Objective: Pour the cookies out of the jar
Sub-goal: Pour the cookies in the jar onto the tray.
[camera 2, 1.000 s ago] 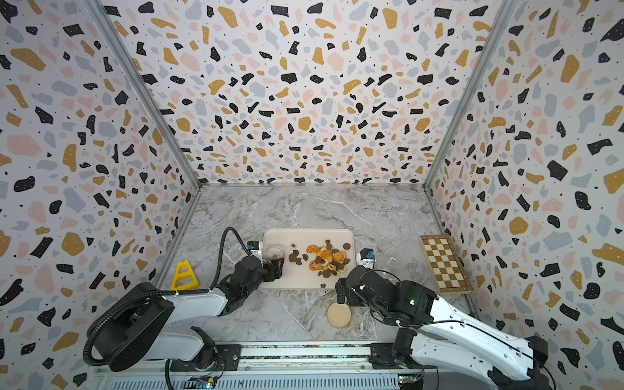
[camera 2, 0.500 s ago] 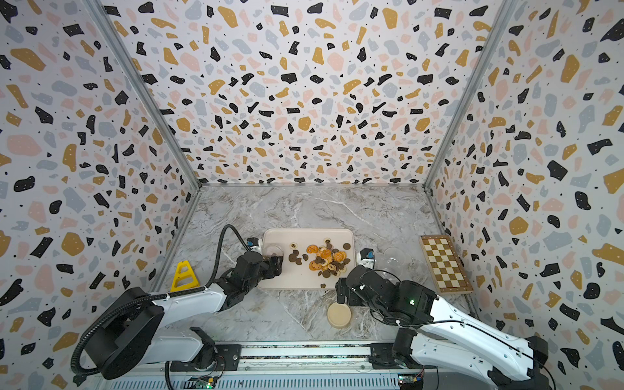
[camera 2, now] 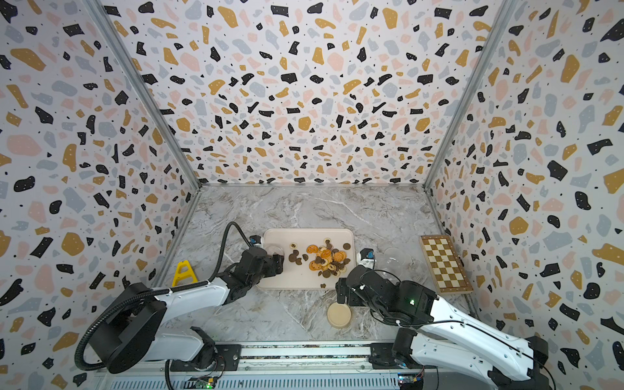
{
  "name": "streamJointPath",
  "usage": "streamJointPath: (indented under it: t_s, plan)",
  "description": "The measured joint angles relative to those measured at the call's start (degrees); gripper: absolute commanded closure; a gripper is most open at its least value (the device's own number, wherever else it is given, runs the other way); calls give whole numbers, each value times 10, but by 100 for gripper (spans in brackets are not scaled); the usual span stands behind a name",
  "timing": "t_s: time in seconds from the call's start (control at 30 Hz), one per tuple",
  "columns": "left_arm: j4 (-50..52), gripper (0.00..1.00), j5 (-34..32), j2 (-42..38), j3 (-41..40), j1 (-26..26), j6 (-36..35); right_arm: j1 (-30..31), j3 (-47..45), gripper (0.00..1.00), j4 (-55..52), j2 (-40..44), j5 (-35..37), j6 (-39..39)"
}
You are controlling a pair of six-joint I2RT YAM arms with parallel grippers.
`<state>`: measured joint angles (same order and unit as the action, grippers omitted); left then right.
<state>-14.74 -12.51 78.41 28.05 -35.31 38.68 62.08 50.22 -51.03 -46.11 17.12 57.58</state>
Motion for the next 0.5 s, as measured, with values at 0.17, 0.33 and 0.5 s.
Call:
streamJointPath:
  t_s: [0.17,0.33,0.5]
  plan:
    - [52,100,9,24,50,0,11,0,5,4,0,-3,-1,0]
    - [77,100,10,18,54,0,25,-1,13,4,0,-5,-2,0]
    - [88,100,10,16,57,0,28,-1,17,4,1,-9,-2,-1]
